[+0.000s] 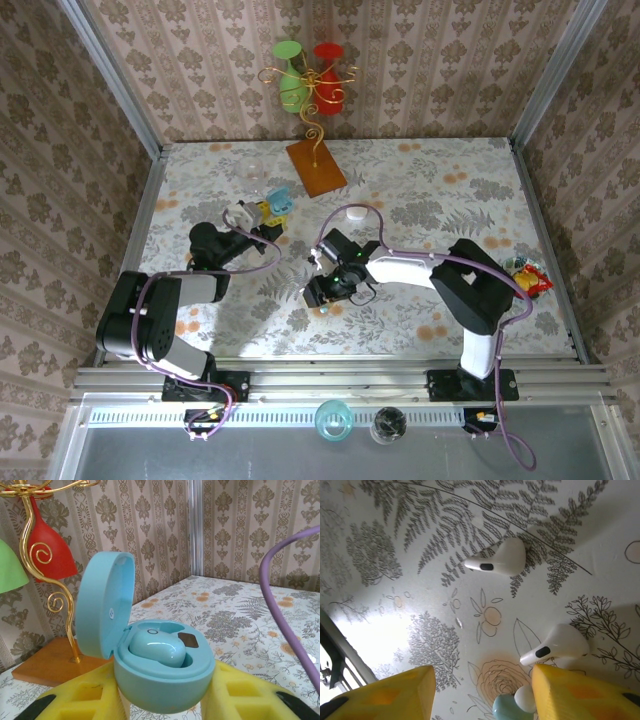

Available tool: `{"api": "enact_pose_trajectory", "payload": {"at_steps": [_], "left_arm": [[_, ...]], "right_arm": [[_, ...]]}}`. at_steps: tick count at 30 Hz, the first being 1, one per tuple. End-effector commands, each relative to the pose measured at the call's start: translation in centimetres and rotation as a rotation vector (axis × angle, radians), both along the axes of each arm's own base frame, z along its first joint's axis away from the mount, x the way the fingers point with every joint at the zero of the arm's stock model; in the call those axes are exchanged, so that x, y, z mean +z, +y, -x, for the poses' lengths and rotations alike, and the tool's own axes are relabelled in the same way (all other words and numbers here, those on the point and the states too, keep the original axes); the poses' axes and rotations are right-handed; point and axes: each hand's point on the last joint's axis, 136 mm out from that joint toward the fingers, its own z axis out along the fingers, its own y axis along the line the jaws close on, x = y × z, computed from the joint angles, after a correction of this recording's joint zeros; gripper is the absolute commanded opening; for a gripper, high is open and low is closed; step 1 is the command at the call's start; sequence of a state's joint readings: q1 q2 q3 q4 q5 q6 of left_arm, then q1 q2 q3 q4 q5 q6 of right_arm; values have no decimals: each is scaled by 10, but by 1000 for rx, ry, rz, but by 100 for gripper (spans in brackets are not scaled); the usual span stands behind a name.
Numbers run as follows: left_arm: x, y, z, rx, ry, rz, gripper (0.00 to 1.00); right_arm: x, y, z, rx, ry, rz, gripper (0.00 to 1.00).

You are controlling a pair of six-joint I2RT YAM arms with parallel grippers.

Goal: Insert the wireless bluetooth earbuds into the charging case

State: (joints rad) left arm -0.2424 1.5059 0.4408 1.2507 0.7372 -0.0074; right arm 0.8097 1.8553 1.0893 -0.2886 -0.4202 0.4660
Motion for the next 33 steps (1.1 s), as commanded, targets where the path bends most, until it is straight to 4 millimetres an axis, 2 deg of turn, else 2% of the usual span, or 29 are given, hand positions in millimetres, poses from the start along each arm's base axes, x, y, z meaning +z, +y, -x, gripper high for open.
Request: {"api": "enact_pose_trajectory", "payload": {"at_steps": [1, 14, 17, 21, 24, 28, 31, 33], "left_arm": [[16, -3, 3, -22, -47, 21, 35], [16, -2, 5, -18, -50, 20, 35], [15, -2, 4, -17, -46, 20, 35], [14, 1, 2, -4, -42, 20, 35], [15, 9, -2, 24, -37, 28, 35], [19, 27, -10, 79, -37, 39, 35], [24, 43, -16, 125, -43, 47, 35], [26, 52, -20, 150, -44, 53, 35]], "right_arm": [[-4, 3, 5, 33, 16, 0, 55], [-3, -10, 25, -16, 51, -8, 51], [0, -13, 21, -29, 9, 12, 53], [10, -19, 5, -53, -82, 62, 54], [21, -24, -3, -58, -183, 144, 55], [35, -39, -10, -76, -369, 361, 54], [44, -46, -7, -69, -482, 519, 54], [46, -41, -3, -46, -528, 570, 54]]}}
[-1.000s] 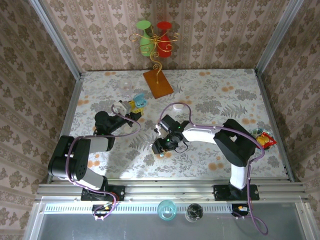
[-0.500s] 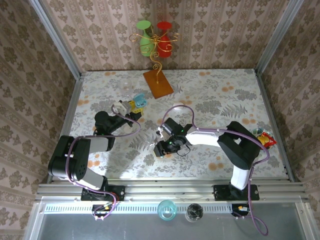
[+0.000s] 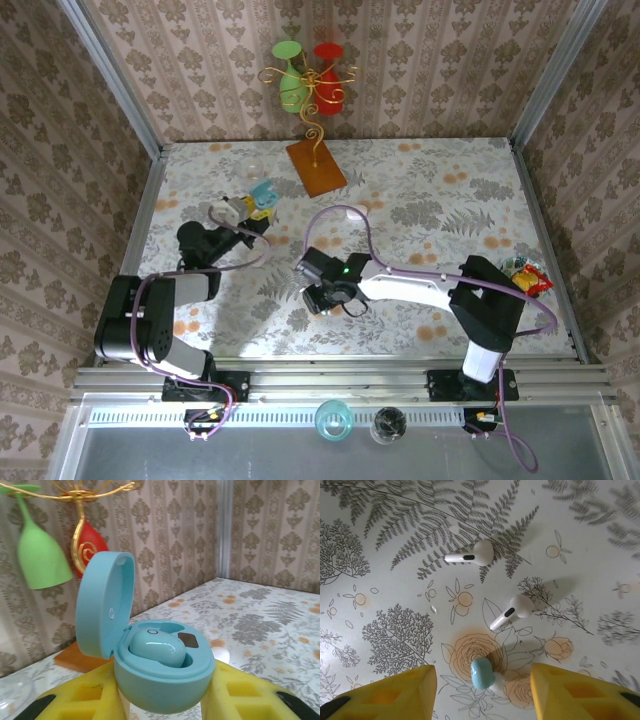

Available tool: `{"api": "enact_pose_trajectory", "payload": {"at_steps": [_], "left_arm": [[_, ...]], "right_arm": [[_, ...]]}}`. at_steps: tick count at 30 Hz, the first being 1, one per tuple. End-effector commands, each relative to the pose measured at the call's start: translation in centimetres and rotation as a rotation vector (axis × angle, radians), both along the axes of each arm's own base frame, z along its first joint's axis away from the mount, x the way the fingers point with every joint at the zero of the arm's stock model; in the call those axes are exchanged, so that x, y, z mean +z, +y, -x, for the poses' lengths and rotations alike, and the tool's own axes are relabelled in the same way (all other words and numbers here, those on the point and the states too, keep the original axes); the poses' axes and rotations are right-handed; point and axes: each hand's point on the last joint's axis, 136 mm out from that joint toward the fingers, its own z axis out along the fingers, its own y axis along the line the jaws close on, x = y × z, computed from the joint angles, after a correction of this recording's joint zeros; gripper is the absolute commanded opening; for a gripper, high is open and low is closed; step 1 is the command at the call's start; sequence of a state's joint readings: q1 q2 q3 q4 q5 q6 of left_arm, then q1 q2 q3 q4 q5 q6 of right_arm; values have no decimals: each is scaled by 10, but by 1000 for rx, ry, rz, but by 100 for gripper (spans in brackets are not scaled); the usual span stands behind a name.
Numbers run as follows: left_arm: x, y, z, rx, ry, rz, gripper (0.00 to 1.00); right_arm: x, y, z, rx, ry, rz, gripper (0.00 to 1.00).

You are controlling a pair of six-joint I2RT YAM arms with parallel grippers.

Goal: Insert the wireless bluetooth earbuds into the charging case

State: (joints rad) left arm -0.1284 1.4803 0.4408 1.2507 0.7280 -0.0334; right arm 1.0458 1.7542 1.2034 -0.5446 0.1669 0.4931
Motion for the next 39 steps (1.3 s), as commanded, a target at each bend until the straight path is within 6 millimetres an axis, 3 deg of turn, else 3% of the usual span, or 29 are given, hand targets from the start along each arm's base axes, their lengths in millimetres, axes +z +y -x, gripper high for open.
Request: {"api": "enact_pose_trajectory", "payload": {"at_steps": [1, 10, 26, 39], "left_arm": [[18, 15, -2, 42, -43, 30, 35], [14, 25, -4, 65, -31, 29, 35], [12, 29, -1, 68, -29, 25, 36], [12, 29, -1, 64, -30, 25, 36]], "right_arm": [[5, -28, -6, -29, -157, 247, 54], [0, -8, 10, -1, -255, 475, 46], [-27, 2, 15, 34, -208, 535, 33], [-42, -2, 16, 55, -187, 592, 30]]}}
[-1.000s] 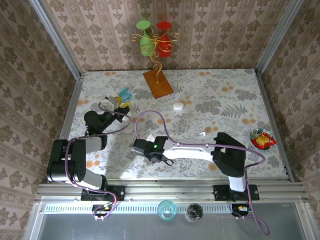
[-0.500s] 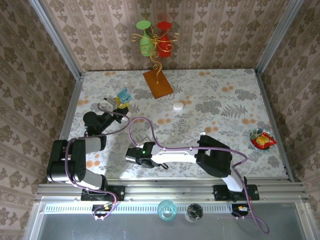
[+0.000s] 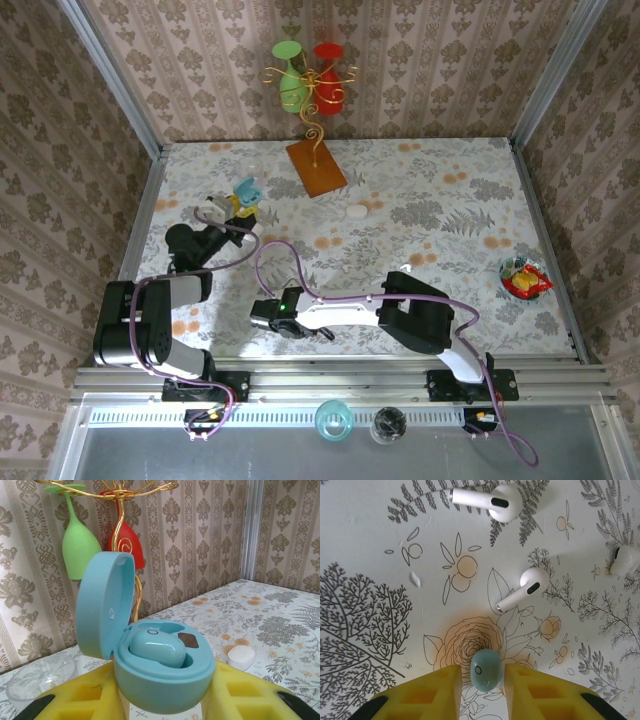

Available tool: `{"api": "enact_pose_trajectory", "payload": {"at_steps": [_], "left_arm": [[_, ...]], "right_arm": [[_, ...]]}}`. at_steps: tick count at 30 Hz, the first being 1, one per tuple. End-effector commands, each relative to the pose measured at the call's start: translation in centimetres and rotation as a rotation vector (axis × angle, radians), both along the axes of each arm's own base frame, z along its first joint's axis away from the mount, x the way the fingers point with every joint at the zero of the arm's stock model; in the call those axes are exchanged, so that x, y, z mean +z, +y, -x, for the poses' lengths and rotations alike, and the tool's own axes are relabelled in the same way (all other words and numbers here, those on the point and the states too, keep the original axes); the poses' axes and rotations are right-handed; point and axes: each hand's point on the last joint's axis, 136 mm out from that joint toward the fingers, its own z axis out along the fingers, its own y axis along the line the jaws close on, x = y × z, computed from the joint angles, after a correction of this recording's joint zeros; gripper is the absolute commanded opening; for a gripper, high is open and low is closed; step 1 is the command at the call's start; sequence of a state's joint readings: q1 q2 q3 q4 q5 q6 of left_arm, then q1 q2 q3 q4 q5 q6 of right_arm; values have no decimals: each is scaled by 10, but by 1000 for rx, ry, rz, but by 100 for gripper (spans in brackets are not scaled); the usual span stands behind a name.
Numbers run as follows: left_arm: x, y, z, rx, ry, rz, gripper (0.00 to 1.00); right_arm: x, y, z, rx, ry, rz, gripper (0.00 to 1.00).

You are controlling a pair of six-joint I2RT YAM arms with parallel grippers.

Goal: Insert the wireless bluetooth earbuds into the charging case

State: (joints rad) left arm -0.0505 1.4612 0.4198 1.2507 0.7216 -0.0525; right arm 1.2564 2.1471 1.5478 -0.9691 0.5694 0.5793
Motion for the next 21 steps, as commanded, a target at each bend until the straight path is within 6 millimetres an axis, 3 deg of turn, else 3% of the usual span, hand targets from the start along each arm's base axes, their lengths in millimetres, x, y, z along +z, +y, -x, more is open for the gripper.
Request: {"api": "enact_pose_trajectory", "payload": {"at_steps": [1, 16, 21], "left_arm": [[13, -1, 6, -18, -44, 11, 36], [14, -2, 7, -29, -47, 9, 36], [10, -5, 9, -45, -44, 0, 35]], "right_arm": [[0, -5, -4, -10, -13, 37, 29], [-4, -13, -10, -7, -11, 54, 20], [4, -12, -11, -13, 16, -37, 20]]}}
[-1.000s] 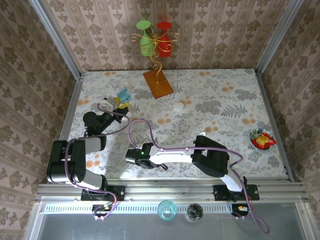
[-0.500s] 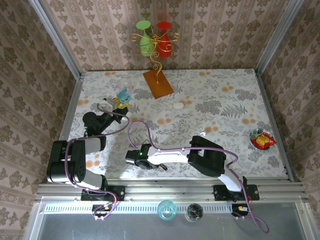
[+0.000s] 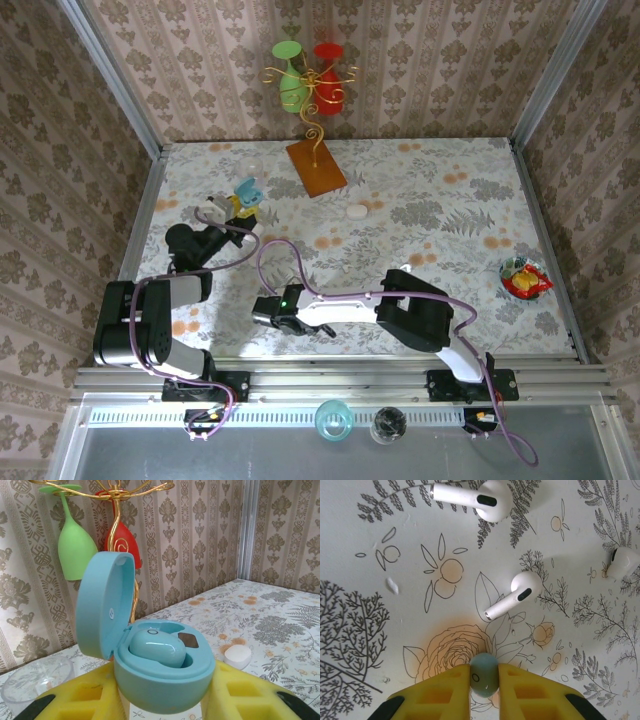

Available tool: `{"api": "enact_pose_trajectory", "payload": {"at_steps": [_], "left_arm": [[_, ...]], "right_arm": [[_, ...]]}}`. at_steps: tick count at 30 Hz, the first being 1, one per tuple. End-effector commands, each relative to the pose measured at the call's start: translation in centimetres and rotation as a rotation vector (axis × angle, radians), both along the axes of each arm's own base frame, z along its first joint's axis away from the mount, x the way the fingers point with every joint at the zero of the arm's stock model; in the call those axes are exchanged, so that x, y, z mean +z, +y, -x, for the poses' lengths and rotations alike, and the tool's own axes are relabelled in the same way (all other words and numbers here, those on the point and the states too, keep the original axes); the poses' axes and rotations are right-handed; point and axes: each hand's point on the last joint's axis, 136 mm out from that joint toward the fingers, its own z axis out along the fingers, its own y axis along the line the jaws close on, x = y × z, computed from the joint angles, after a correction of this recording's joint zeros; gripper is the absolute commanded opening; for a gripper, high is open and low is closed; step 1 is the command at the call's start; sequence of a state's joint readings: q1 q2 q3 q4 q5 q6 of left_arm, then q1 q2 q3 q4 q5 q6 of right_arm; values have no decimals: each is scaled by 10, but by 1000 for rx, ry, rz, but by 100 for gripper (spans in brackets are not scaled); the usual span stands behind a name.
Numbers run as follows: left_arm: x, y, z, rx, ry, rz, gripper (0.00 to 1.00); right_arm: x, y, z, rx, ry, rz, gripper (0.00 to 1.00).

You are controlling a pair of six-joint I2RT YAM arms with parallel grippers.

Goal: Insert the wireless bluetooth earbuds into the charging case

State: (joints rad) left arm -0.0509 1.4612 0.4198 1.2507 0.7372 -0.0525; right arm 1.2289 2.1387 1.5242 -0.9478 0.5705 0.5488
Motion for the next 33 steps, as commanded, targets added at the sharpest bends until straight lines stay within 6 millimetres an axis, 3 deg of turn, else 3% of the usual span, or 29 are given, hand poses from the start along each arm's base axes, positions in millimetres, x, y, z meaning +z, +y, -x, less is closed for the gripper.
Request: {"api": "enact_pose_trajectory", "payload": {"at_steps": [1, 11, 20, 27, 33], "left_arm": [[9, -4, 6, -30, -42, 0, 35], [-3, -24, 11, -82, -25, -20, 34], [-22, -80, 28, -213, -6, -56, 34], [-38, -128, 49, -344, -6, -96, 35], [-50, -143, 57, -412, 19, -105, 35]], "right_arm": [[10, -4, -2, -19, 21, -90, 20], [39, -38, -21, -120, 71, -382, 21], [66, -74, -42, -262, 131, -710, 21], [81, -102, -54, -348, 157, -863, 22], [92, -121, -59, -386, 147, -954, 21]]}}
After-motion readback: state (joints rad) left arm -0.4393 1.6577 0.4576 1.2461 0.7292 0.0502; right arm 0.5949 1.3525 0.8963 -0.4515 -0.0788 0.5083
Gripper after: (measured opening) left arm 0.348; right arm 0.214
